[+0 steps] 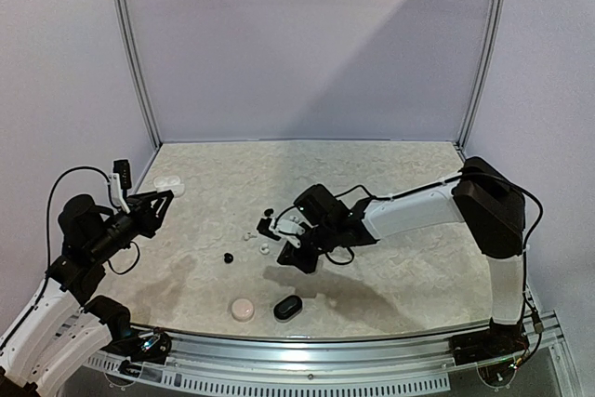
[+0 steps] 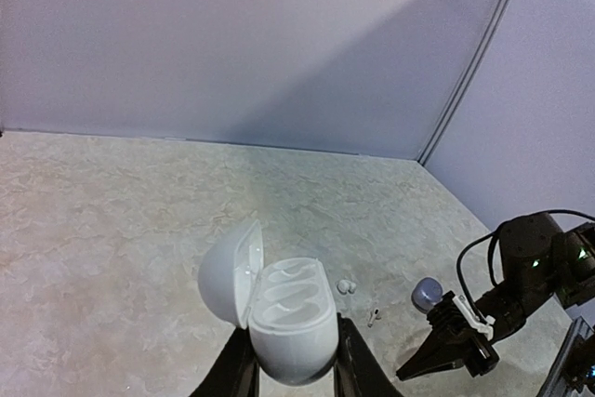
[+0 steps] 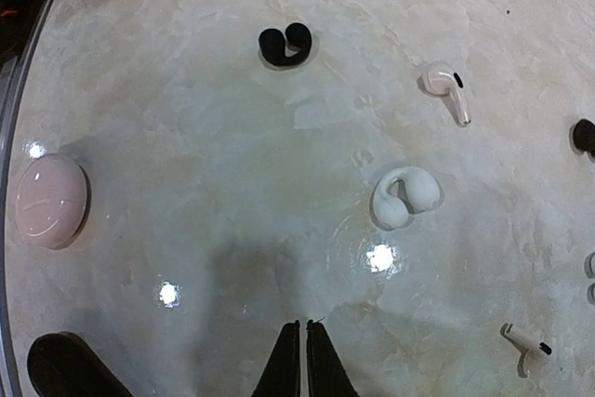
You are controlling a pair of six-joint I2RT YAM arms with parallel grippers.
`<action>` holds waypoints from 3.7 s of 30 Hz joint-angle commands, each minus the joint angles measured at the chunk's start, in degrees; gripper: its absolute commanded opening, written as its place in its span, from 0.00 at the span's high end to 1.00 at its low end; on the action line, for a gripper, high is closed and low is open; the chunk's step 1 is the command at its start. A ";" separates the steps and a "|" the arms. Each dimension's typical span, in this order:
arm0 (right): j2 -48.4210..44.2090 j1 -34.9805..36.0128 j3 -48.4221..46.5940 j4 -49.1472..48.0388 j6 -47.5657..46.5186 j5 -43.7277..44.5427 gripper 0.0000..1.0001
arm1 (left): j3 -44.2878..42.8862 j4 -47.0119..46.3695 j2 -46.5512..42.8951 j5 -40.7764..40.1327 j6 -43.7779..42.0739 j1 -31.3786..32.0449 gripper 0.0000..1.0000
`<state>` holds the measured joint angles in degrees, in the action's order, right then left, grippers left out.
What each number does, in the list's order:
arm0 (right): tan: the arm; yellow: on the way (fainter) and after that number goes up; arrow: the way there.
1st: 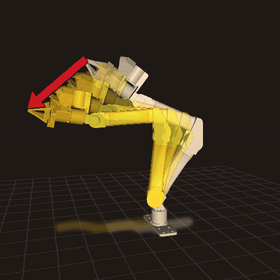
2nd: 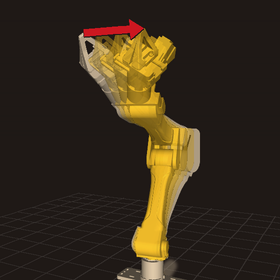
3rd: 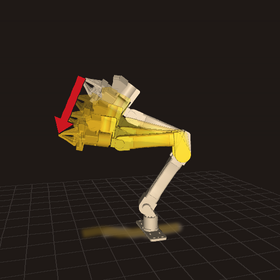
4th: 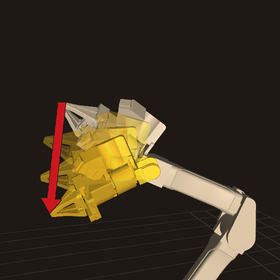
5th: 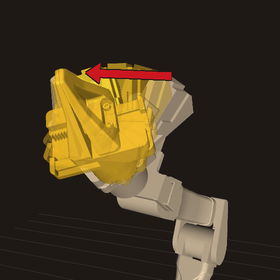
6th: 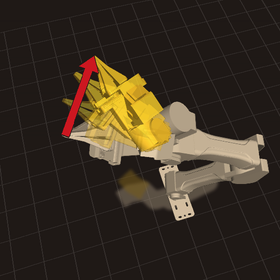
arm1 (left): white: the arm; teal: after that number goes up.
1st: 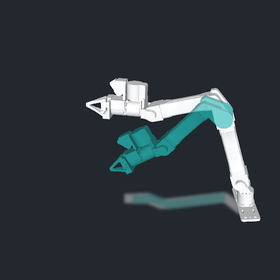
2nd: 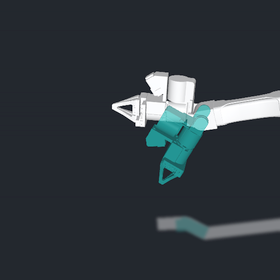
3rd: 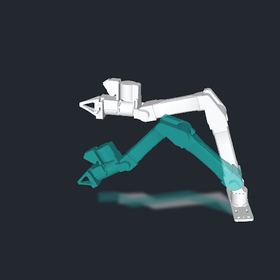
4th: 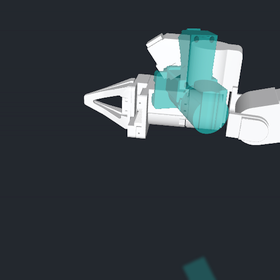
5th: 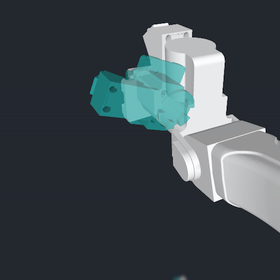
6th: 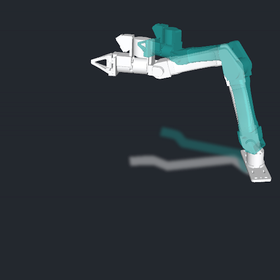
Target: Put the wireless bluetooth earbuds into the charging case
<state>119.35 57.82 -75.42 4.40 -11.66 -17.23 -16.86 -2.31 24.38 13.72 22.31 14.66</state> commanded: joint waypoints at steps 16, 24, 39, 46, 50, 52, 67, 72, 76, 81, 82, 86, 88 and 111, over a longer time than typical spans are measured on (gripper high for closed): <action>2.01 1.32 -23.19 24.89 20.90 28.94 0.34 | -0.91 0.51 -2.77 16.83 -9.48 -0.74 1.00; 2.68 6.61 -25.89 29.79 27.77 29.95 0.36 | -5.76 5.36 -3.21 33.48 -19.83 -0.86 1.00; 15.17 8.34 -37.77 33.24 31.75 28.38 0.70 | -6.60 15.08 -11.48 33.69 -24.02 -0.84 1.00; 14.19 8.27 -35.38 31.44 31.56 26.83 0.70 | -8.27 18.40 -11.78 40.96 -33.28 -0.77 1.00; 13.01 8.10 -33.73 30.92 32.15 26.17 0.72 | -7.80 19.77 -10.65 47.23 -36.73 -0.78 1.00; 12.40 8.08 -33.09 30.63 32.37 26.30 0.73 | -7.84 20.41 -9.46 49.38 -37.11 -0.78 1.00; 18.23 8.03 -38.55 28.55 32.64 25.18 0.81 | -6.87 19.29 -8.82 46.90 -35.30 -0.77 1.00; 20.37 7.63 -40.43 30.29 32.86 25.70 0.82 | -6.76 18.61 -8.18 46.32 -35.70 -0.79 1.00; 20.80 7.39 -40.64 30.66 33.13 26.64 0.82 | -6.78 18.58 -7.95 46.46 -35.74 -0.77 1.00; 20.84 6.96 -40.23 30.96 33.22 27.25 0.83 | -6.69 18.52 -7.73 46.34 -35.93 -0.78 1.00; 20.84 6.87 -40.12 30.93 33.34 27.28 0.83 | -6.69 18.47 -7.62 46.33 -35.90 -0.83 1.00; 20.88 6.34 -40.12 30.73 33.25 27.84 0.83 | -6.52 18.05 -7.42 46.31 -35.50 -0.85 1.00; 20.99 5.94 -40.12 30.59 32.91 27.70 0.83 | -6.35 17.89 -7.42 46.23 -35.49 -0.80 1.00; 19.84 3.54 -38.23 33.01 32.85 28.65 0.94 | -5.99 17.59 -6.89 44.95 -35.32 -0.80 1.00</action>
<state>138.98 61.91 -114.69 35.48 21.06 10.00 -23.55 16.12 16.91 59.24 -13.41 14.33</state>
